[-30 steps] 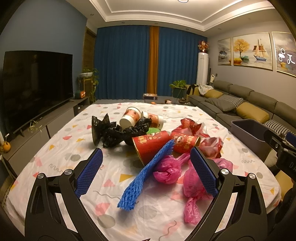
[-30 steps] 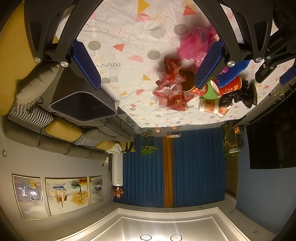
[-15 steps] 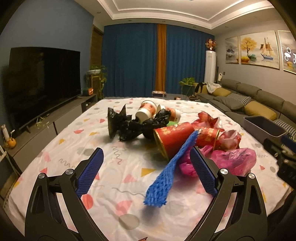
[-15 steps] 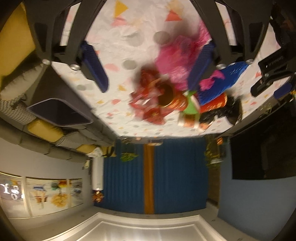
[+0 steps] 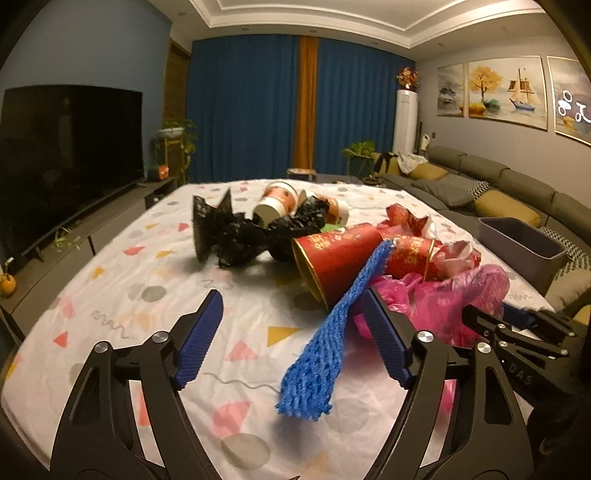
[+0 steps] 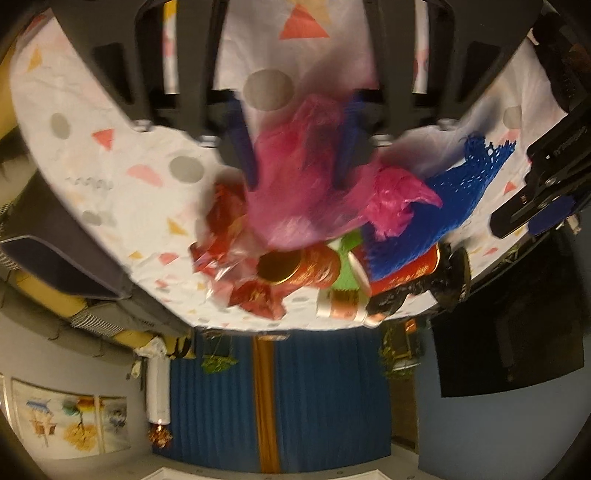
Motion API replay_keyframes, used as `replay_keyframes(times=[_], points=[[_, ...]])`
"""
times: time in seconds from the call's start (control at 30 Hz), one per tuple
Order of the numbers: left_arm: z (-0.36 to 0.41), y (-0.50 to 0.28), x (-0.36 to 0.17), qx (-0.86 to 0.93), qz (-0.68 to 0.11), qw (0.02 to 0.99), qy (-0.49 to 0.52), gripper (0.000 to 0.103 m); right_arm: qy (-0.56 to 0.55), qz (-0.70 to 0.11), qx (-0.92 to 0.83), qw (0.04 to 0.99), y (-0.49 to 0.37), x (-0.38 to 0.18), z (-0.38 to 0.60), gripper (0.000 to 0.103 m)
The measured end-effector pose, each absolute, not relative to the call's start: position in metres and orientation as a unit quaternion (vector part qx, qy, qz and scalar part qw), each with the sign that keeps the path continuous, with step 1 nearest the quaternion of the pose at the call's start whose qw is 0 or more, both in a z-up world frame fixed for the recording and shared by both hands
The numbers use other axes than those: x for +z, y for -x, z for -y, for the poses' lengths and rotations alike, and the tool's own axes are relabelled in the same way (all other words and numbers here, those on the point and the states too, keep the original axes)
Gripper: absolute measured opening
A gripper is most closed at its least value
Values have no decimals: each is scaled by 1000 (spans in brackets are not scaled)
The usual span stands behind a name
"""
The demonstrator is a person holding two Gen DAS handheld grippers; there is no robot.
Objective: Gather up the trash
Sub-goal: 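Grasp the blue foam net with the left tool while the right tool grasps the pink bag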
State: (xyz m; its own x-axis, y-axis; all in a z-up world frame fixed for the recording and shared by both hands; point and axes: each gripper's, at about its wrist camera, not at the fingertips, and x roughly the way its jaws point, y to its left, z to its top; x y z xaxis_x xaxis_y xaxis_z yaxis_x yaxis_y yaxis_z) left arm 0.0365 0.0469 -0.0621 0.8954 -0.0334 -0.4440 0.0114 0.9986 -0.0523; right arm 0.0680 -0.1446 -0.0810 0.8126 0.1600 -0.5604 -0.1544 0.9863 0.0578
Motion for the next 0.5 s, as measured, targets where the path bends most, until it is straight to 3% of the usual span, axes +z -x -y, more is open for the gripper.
replay_keyframes(times=[0.2,0.5], points=[[-39,-57,-73,-42,-265,963,22,58,2,-290,93,953,-67,-80,144,16],[-41,-75,-85,-71,-317,945,37,9,11,-261,85,961,-52,-63,155,16]])
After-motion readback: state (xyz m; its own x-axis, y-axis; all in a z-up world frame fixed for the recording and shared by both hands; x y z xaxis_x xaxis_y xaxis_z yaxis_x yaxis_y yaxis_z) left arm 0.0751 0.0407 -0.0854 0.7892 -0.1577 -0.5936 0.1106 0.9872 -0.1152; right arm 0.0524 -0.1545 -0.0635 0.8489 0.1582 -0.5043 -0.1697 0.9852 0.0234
